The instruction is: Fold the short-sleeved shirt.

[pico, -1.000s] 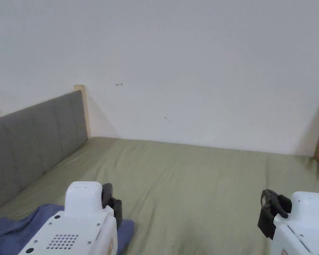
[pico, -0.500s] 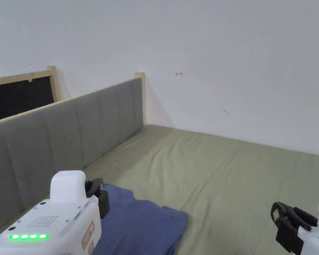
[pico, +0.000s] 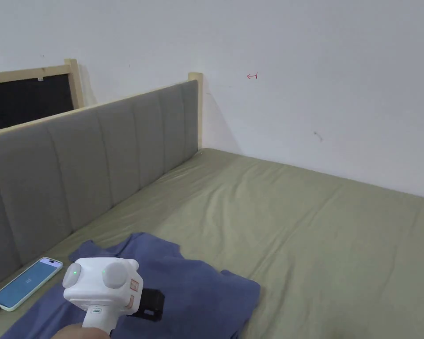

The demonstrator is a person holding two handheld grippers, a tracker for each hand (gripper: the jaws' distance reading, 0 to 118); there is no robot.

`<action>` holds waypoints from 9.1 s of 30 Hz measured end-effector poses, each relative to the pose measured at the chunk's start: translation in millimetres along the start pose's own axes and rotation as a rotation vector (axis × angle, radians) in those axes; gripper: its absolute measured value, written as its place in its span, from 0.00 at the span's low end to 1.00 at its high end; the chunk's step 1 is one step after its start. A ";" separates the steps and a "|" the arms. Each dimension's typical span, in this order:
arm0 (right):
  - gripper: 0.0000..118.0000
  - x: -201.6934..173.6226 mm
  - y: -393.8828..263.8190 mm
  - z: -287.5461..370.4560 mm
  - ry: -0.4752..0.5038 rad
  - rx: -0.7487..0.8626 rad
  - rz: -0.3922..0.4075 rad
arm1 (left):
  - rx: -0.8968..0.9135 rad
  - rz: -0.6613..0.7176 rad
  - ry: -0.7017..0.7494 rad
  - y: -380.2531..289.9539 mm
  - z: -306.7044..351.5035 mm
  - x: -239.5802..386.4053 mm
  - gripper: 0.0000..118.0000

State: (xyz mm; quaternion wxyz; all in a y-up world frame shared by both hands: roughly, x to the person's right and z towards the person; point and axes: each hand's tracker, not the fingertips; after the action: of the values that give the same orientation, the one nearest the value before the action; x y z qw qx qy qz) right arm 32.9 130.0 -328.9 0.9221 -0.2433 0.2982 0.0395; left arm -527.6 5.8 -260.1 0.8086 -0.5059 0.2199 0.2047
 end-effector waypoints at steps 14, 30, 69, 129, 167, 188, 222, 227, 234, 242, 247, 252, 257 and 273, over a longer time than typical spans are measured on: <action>0.00 5.3 -10.0 -22.8 0.025 -0.088 -0.025 | 0.102 -0.097 0.060 -40.6 -31.7 10.2 0.75; 0.00 37.5 5.3 49.9 -0.005 0.071 -0.096 | 0.852 -0.264 -0.188 -40.3 278.9 65.0 0.00; 0.00 146.3 -30.7 146.0 -0.261 0.152 -0.299 | 0.347 -0.526 -0.614 -98.8 179.3 389.4 0.80; 0.93 218.4 -2.0 -252.9 -0.204 -0.724 -0.311 | 0.185 -0.314 -0.422 -156.5 70.8 249.3 0.02; 0.02 273.5 240.0 154.0 -0.242 0.092 -0.250 | 0.700 -0.377 -0.374 94.1 315.8 245.4 0.02; 0.02 324.2 420.2 -14.3 -0.365 0.372 -0.242 | 0.890 -0.212 -0.287 292.2 267.1 341.4 0.02; 0.02 292.7 -183.5 60.3 -0.191 -0.473 -0.456 | 0.065 -0.480 -0.259 -136.8 28.2 171.9 0.02; 0.02 280.0 -196.7 95.1 -0.165 -0.559 -0.460 | 0.008 -0.460 -0.269 -160.0 39.3 144.5 0.02; 0.04 268.7 -198.3 119.3 -0.186 -0.623 -0.515 | -0.045 -0.505 -0.268 -180.0 62.0 139.0 0.02; 0.42 262.2 -185.4 142.1 -0.317 -0.764 -0.478 | -0.054 -0.504 -0.244 -180.4 85.2 132.1 0.37; 0.72 251.6 -158.4 172.1 -0.370 -0.620 -0.453 | -0.004 -0.450 -0.296 -180.4 115.0 133.7 0.91; 0.72 212.1 -104.5 192.8 -0.356 -0.262 -0.349 | 0.277 -0.327 -0.424 -168.5 167.3 160.7 0.91; 0.46 160.7 -71.8 197.2 -0.248 0.175 -0.296 | 0.656 -0.207 -0.562 -170.0 210.1 198.3 0.61; 0.00 130.5 -55.3 170.7 -0.175 0.241 -0.280 | 0.019 -0.248 -0.278 -131.2 153.3 167.7 0.00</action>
State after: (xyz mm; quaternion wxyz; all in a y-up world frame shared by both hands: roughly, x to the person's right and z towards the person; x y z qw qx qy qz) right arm 242.4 152.6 -259.6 0.9635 -0.1661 0.1827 -0.1038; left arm -294.8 110.2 -198.9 0.8550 -0.4882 0.0439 0.1695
